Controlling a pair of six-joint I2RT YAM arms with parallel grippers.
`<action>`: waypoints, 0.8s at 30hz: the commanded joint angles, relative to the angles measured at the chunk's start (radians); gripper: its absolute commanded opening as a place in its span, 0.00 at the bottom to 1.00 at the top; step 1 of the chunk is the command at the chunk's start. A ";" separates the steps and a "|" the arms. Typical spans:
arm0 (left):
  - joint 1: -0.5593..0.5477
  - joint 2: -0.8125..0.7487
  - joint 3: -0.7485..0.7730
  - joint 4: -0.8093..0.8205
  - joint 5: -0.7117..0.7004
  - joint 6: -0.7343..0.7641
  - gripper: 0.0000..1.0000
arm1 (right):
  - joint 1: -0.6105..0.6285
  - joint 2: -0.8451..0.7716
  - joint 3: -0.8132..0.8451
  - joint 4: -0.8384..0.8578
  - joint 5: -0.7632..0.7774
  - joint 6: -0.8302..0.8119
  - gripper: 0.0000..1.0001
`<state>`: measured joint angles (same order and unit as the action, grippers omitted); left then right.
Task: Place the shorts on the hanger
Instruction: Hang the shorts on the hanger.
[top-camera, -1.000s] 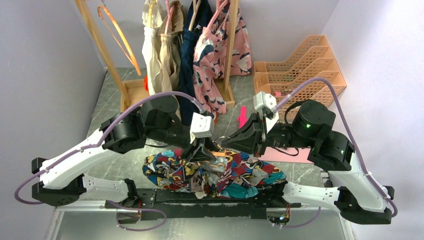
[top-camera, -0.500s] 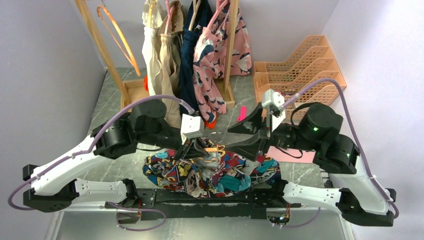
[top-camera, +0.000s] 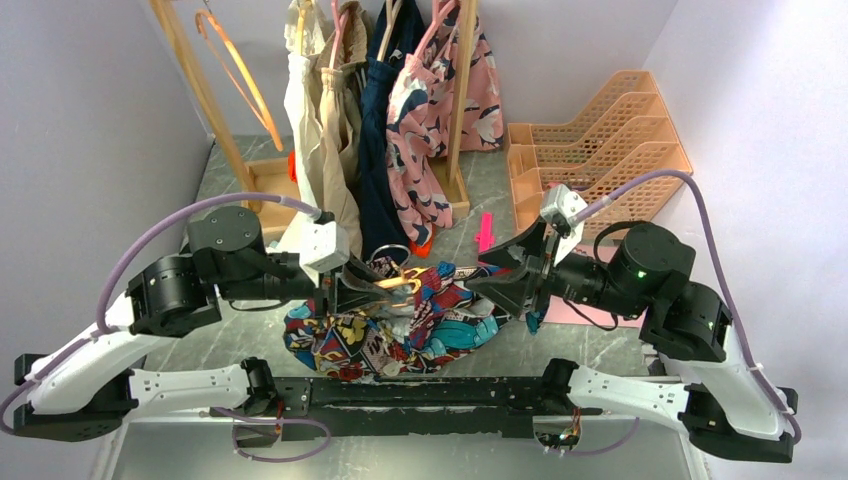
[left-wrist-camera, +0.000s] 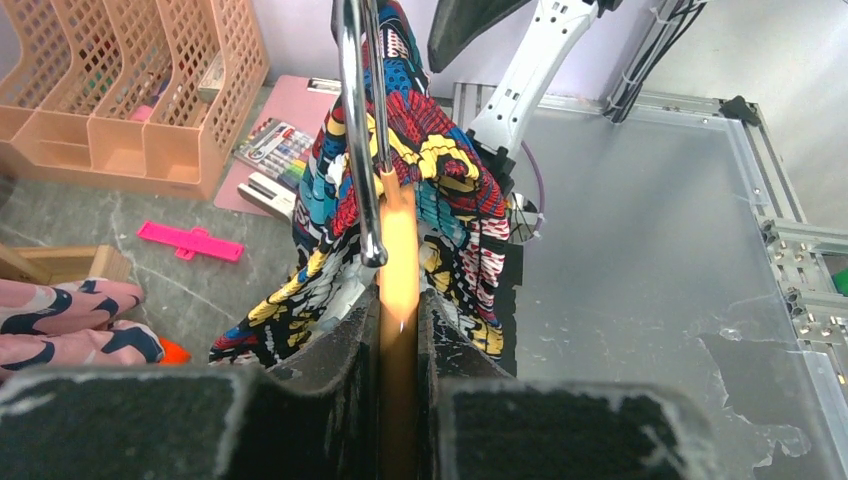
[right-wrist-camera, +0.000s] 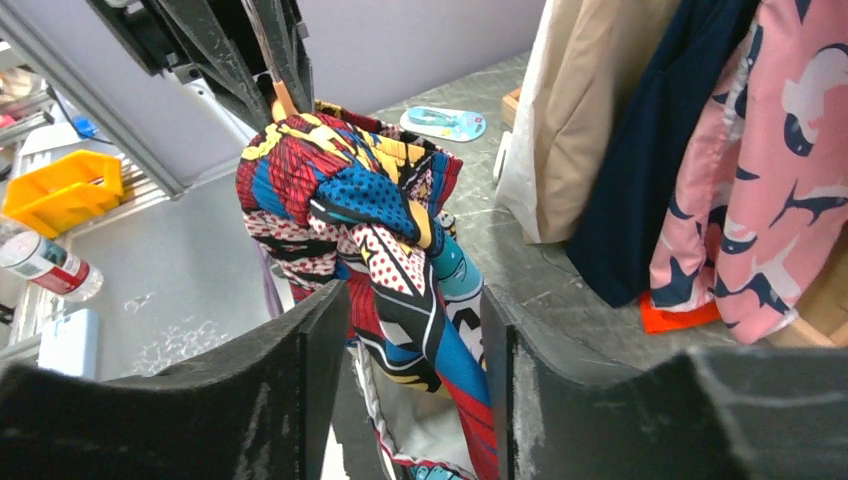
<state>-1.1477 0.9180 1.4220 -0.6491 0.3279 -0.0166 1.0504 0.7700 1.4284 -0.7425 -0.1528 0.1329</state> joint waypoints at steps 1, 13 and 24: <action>0.005 0.007 0.026 0.082 -0.018 -0.014 0.07 | 0.001 -0.005 -0.005 -0.006 0.057 -0.018 0.50; 0.005 -0.001 0.032 0.077 -0.033 -0.003 0.07 | 0.000 -0.051 -0.024 -0.052 0.130 -0.018 0.07; 0.005 -0.020 0.007 0.108 -0.091 -0.009 0.07 | 0.001 -0.040 0.035 -0.058 0.078 0.007 0.25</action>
<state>-1.1477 0.9352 1.4216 -0.6548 0.2882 -0.0189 1.0504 0.7231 1.4300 -0.7818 -0.0631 0.1284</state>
